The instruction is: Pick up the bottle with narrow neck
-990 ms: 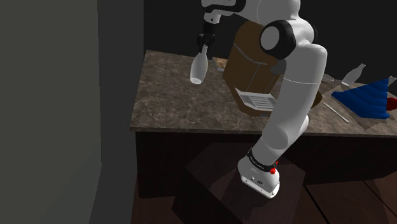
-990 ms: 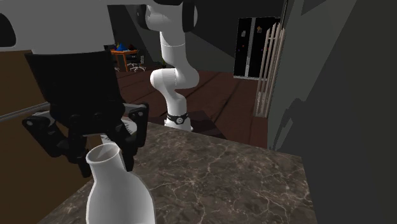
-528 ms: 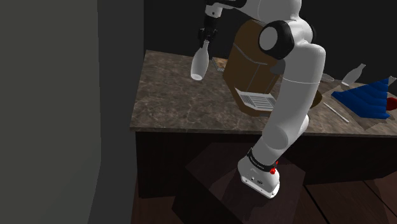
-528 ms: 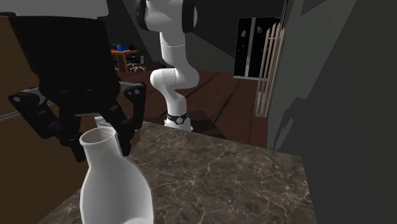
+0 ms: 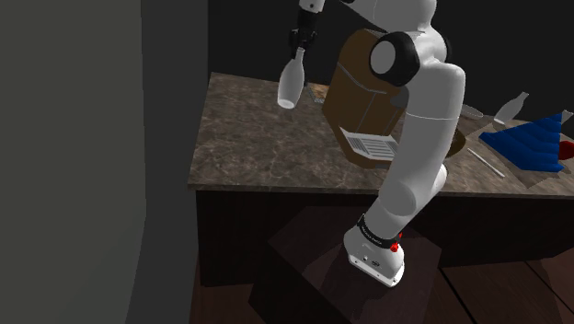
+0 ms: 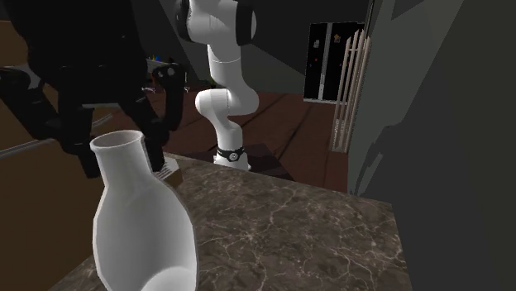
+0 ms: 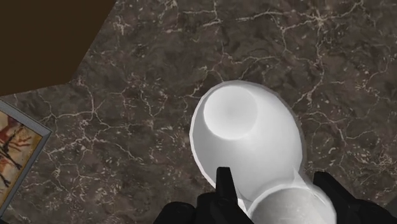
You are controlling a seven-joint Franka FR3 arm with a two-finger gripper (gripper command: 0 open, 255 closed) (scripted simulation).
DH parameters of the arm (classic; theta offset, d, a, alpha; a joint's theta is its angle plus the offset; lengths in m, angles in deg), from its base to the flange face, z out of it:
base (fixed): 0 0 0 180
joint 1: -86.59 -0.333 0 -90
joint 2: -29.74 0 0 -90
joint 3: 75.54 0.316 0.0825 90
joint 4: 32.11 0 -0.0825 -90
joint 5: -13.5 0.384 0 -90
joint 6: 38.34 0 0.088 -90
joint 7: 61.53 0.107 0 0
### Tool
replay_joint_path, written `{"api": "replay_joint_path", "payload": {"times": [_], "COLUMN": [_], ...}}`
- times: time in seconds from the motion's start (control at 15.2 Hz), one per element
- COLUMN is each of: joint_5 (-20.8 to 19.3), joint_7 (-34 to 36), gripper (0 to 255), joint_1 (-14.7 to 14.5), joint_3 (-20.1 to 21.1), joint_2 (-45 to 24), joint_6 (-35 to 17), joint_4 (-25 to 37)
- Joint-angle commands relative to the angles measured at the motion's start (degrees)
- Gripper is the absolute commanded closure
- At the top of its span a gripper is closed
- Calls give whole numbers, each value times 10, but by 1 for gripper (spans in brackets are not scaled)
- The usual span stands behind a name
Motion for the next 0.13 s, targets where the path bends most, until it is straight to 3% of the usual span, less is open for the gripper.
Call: {"api": "replay_joint_path", "payload": {"times": [0.0,0.07], "joint_5": [1,1], "joint_7": [-1,-1], "gripper": [255,255], "joint_1": [2,2], "joint_3": [0,0], "joint_2": [-5,-4], "joint_6": [13,13], "joint_4": [18,18]}}
